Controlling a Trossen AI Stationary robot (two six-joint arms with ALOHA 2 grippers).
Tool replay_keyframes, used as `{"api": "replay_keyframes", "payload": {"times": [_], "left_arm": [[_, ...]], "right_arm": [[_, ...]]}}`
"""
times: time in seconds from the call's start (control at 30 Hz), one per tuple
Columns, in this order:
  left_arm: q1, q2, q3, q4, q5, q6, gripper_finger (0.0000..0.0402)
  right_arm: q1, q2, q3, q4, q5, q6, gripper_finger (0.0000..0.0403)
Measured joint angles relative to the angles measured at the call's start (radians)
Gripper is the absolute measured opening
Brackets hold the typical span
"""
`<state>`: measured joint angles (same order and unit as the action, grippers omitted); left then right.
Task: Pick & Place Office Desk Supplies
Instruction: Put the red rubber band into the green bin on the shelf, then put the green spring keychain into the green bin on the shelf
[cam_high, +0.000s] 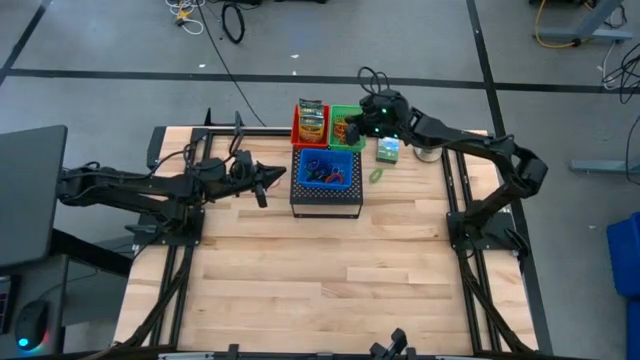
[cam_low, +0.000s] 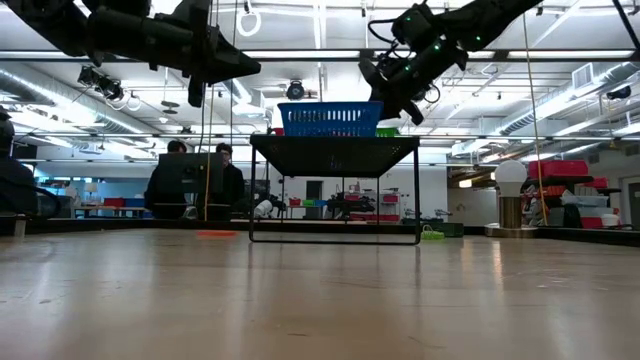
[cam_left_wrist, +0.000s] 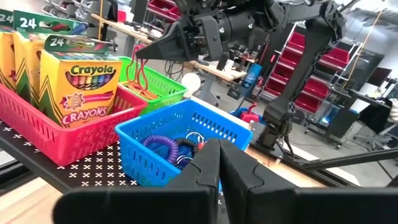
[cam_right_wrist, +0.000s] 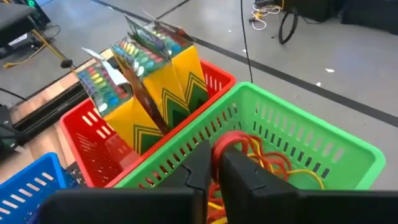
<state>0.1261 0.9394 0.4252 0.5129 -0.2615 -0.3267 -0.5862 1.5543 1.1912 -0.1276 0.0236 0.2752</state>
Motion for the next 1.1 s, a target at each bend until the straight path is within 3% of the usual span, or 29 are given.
{"api": "replay_keyframes", "payload": {"times": [0.53,0.67,0.8,0.93,1.03,1.1], "left_arm": [[-0.001,0.000,0.000,-0.001,0.000,-0.015,0.0009],[-0.001,0.000,0.000,0.000,0.000,-0.025,0.0009],[-0.001,0.000,0.000,0.012,0.001,-0.044,0.0009],[-0.001,0.000,0.001,0.013,0.006,-0.076,0.0009],[-0.001,0.007,0.001,0.014,-0.026,-0.077,0.0009],[0.000,0.010,0.001,0.013,-0.052,-0.076,0.0009]], "right_arm": [[-0.013,-0.003,0.003,-0.021,0.040,-0.001,0.0157],[-0.016,-0.064,0.003,-0.041,0.045,-0.004,0.0174],[-0.023,-0.162,0.003,-0.141,0.057,-0.051,0.0147],[-0.023,-0.242,-0.018,-0.287,0.105,-0.096,0.0079],[-0.022,-0.311,-0.108,-0.300,0.099,-0.068,0.0019],[-0.016,-0.360,-0.188,-0.282,0.088,-0.012,0.0009]]}}
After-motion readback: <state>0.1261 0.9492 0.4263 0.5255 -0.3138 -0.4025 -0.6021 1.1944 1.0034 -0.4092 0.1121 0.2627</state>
